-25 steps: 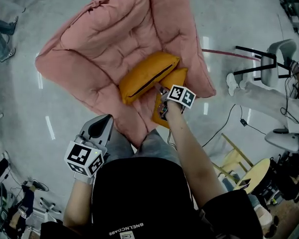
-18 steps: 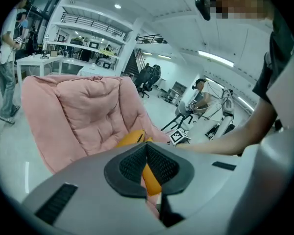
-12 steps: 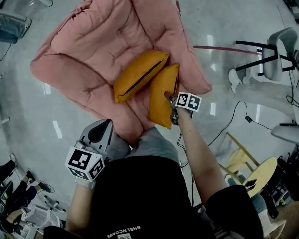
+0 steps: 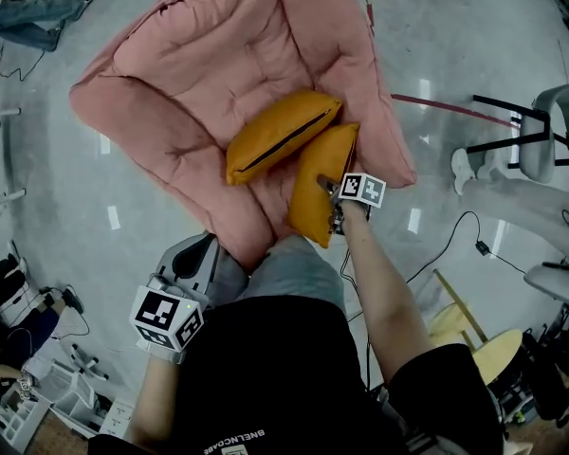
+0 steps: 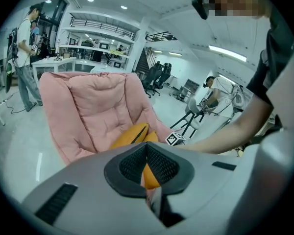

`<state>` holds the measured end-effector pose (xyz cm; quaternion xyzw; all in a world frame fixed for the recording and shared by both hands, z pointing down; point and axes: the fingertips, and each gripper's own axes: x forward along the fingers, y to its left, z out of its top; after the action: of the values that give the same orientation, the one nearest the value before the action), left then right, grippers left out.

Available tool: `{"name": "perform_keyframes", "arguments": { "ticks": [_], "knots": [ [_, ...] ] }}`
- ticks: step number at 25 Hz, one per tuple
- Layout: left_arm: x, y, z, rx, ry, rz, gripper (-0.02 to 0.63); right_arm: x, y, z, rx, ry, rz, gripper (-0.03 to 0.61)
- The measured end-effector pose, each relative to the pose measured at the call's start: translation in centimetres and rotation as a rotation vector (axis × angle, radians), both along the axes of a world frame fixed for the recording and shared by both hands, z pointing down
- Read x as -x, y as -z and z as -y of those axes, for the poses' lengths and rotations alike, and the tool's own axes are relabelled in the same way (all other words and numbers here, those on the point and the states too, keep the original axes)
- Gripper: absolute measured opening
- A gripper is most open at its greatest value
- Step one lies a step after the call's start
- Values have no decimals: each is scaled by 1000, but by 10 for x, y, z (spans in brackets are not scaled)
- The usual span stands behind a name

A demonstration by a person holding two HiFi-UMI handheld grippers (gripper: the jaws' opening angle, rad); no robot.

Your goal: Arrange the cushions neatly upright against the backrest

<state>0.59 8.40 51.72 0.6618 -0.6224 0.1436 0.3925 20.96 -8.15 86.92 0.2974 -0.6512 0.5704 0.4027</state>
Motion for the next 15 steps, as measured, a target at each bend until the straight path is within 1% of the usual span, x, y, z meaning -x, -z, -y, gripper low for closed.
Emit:
{"name": "perform_keyframes", "arguments": {
  "ticks": [1,4,6,11,15],
  "knots": [
    [0,0,-3,-1,4,1,12,0,1,-1,3,3,5,381],
    [1,3,-7,-11,4,3,12,3,10,-5,-12,-4,18,327],
    [2,6,-7,-19,-4,5,12,3,18,-8,-30,-19,25,303],
    [10,12,-6,-42,-36,2,12,-4,39,-17,-70,-44,25,268],
    [15,12,0,-57,-70,-12,12,-23,50,-26,-90,-45,9,257]
  ]
}}
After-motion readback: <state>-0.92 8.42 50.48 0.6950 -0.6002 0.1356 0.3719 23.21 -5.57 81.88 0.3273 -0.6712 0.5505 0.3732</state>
